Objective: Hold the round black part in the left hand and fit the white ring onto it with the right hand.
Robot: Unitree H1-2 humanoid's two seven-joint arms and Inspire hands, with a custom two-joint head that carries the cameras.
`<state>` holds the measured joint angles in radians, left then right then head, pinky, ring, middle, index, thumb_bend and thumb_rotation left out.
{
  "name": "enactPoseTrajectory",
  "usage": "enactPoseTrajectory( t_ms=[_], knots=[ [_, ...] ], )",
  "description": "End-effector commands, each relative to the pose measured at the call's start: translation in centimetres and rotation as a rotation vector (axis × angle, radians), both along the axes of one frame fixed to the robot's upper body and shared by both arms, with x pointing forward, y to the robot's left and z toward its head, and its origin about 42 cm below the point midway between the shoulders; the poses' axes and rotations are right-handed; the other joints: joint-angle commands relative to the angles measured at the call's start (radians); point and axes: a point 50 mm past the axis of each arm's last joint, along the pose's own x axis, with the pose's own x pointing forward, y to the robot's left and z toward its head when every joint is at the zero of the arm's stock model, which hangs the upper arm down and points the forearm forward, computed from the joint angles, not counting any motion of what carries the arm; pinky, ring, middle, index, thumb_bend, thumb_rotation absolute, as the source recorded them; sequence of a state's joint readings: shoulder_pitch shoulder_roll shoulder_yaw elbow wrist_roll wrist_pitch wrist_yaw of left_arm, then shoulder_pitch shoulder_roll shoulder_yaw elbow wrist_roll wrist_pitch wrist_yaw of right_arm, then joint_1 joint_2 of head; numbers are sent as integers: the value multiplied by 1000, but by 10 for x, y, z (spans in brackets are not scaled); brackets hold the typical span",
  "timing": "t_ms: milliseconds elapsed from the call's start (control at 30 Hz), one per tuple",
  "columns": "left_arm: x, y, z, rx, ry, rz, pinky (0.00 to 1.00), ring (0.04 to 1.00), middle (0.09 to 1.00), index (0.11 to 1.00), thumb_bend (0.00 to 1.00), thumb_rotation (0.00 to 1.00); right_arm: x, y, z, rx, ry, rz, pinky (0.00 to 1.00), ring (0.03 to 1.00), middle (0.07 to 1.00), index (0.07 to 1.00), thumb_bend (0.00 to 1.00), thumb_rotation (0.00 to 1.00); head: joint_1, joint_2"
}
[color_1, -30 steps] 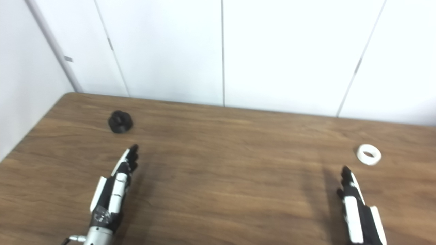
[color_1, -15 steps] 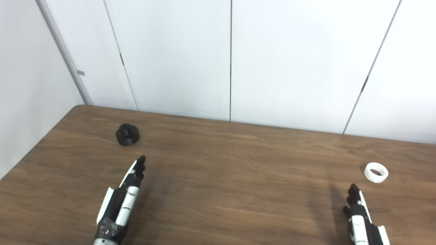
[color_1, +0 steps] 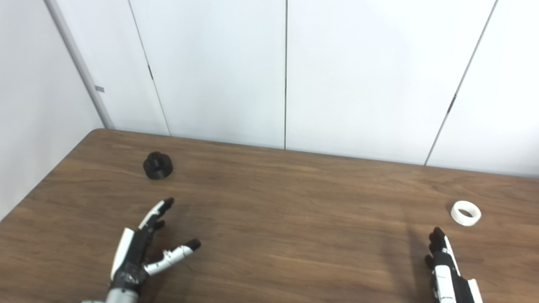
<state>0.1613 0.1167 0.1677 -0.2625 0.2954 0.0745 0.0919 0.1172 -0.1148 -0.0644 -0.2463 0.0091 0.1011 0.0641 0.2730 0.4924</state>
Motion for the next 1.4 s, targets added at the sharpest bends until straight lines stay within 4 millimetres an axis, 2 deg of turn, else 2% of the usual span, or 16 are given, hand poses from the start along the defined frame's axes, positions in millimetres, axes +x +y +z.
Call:
enactPoseTrajectory(
  t_ms=[0, 300, 533, 733, 967, 1367],
  knots=[
    [15, 13, 34, 96, -100, 13, 957, 954, 935, 904, 921, 287, -1, 2, 7, -8, -21, -2, 1000, 1000, 980, 989, 394, 1000, 1, 1],
    [51, 50, 68, 213, -80, 107, 1000, 1000, 948, 881, 928, 317, -1, 1, 7, -14, -17, -5, 1000, 1000, 976, 987, 395, 1000, 5, 1],
    [77, 84, 74, 287, -47, 184, 1000, 1000, 965, 875, 942, 325, -1, 2, 7, -8, -15, 4, 1000, 1000, 980, 992, 381, 1000, 4, 3],
    [98, 104, 74, 358, -13, 223, 1000, 1000, 969, 862, 964, 303, -1, 3, 8, -15, -19, 2, 1000, 1000, 976, 990, 379, 1000, 1, 8],
    [127, 117, 69, 463, 41, 252, 1000, 1000, 976, 887, 1000, 333, -2, 4, 8, -23, -21, 4, 1000, 1000, 978, 989, 362, 1000, -2, 10],
    [168, 120, 72, 492, 183, 182, 1000, 1000, 992, 895, 1000, 389, -1, 6, 10, -37, -28, 1, 1000, 1000, 975, 987, 366, 1000, -9, 11]
  ],
)
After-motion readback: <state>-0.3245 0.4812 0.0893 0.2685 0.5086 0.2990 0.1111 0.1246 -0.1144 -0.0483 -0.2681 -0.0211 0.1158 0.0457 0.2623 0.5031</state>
